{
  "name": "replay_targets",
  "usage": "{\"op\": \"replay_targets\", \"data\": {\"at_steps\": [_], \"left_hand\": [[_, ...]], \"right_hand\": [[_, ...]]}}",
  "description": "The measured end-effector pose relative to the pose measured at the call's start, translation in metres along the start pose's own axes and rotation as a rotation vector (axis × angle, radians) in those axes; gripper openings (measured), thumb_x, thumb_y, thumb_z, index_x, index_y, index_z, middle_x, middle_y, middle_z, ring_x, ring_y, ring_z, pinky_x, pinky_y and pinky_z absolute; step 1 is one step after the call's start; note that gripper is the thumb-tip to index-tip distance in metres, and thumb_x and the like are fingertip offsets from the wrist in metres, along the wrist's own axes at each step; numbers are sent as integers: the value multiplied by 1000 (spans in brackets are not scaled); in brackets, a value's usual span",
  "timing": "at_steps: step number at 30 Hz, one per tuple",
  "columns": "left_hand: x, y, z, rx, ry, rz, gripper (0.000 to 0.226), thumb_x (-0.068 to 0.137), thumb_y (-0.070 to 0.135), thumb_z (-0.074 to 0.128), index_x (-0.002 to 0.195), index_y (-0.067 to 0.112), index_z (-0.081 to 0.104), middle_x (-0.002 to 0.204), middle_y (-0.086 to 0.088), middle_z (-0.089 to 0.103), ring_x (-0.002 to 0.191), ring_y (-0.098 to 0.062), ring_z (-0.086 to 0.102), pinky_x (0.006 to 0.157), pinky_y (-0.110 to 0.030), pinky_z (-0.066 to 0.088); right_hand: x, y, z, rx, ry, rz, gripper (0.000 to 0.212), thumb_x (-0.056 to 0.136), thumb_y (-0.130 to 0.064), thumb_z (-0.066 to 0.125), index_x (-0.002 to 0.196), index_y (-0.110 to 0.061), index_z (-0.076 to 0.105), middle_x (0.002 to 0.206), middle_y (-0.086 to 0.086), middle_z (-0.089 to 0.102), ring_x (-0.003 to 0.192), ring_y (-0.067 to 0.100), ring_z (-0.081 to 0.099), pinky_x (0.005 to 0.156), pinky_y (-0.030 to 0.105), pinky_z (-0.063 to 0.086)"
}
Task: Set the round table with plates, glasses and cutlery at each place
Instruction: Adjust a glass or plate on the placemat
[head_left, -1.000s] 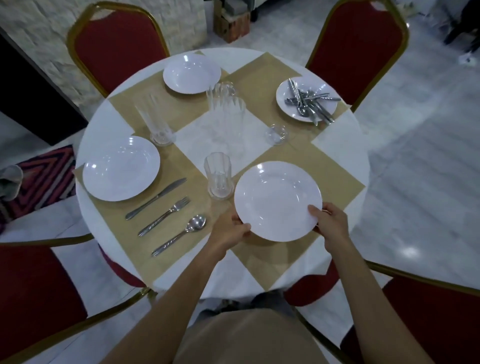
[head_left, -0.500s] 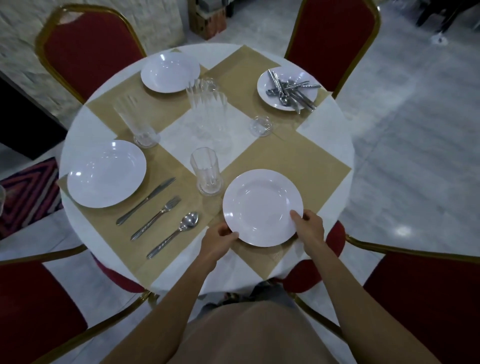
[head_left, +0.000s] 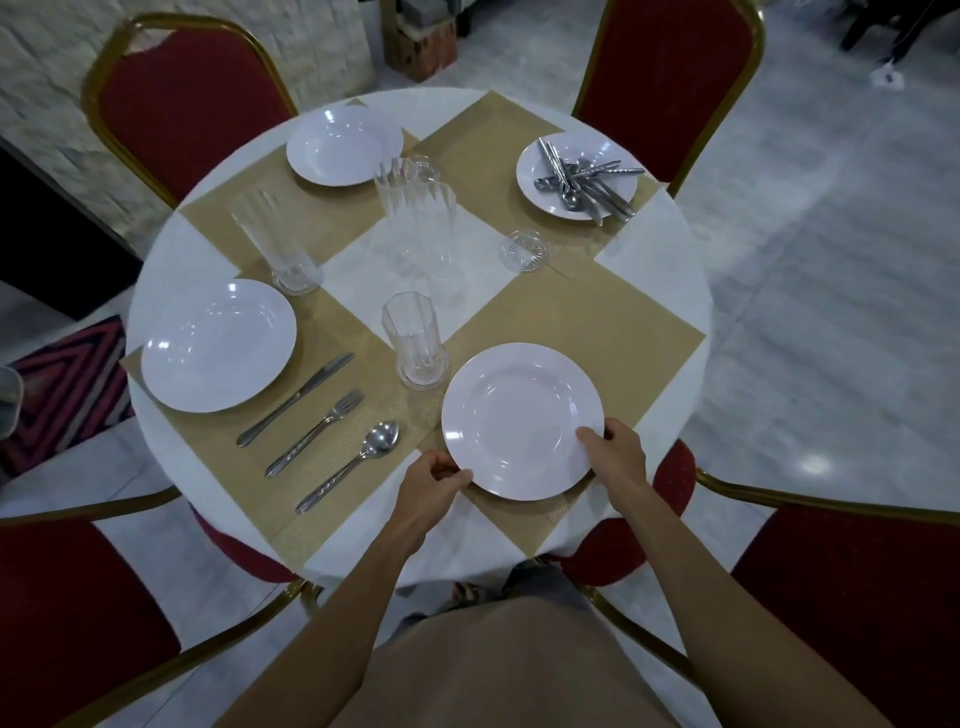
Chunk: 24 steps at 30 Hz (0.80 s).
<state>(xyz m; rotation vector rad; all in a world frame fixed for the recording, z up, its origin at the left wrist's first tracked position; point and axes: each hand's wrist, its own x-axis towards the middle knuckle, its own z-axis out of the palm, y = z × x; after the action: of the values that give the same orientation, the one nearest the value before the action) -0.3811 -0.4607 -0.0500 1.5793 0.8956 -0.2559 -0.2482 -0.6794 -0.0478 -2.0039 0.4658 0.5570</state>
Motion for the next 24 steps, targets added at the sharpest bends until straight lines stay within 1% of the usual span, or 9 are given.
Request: {"op": "replay_targets", "data": {"at_steps": [3,7,12,15,18,21,22,24], "left_hand": [[0,-2,-2,-2,-8,4,14,84,20,74,96,17,67,93,1,71,87,-13,65,76,-26,49],[0,-2,-3,0,-18,10,14,83,18,74,95,15,67,93,-1,71,85,-13,65,75,-26,48],[-1,-3,-2,-1,-12,25,13,84,18,73,94,14,67,93,-1,71,83,-12,63,73,-25,47],[0,-4,-2,-2,-9,32,13,84,18,72,95,16,67,93,0,71,83,-12,64,72,-24,47],[0,-4,-2,-1,-4,33,12,84,19,72,94,17,67,91,1,71,82,-11,65,70,-22,47],[0,-4,-1,10,0,31,11,84,19,72,95,18,68,92,2,71,84,-12,65,70,-22,48],[0,-4,-1,12,1,30,12,84,19,72,95,18,68,92,1,71,85,-13,65,71,-23,48],[0,-2,-1,3,4,22,12,84,17,72,95,16,67,93,0,71,84,-13,64,71,-24,48]], "right_hand": [[-1,0,0,-14,-17,-25,7,81,-27,59,84,-21,62,84,-3,65,75,13,57,59,28,42],[-1,1,1,-22,-31,-47,6,84,-25,58,88,-21,60,88,-3,64,78,12,57,60,28,44],[-2,3,4,-21,-18,-40,10,86,-25,55,89,-17,59,89,0,63,78,15,57,62,29,44],[-4,3,6,-12,-18,-37,9,86,-26,54,91,-19,58,91,-1,63,79,13,57,61,28,44],[-4,3,7,-13,-24,-34,12,88,-25,52,98,-19,57,95,-2,62,81,12,56,63,28,44],[-4,3,8,-40,-43,-39,16,91,-25,50,107,-20,51,97,-6,57,86,12,55,69,29,43],[-3,3,8,-51,-52,-43,17,92,-25,49,109,-22,48,97,-7,55,87,13,54,69,29,43],[-3,4,6,-62,-73,-49,18,93,-24,48,111,-23,46,99,-7,54,85,9,53,63,26,41]]}}
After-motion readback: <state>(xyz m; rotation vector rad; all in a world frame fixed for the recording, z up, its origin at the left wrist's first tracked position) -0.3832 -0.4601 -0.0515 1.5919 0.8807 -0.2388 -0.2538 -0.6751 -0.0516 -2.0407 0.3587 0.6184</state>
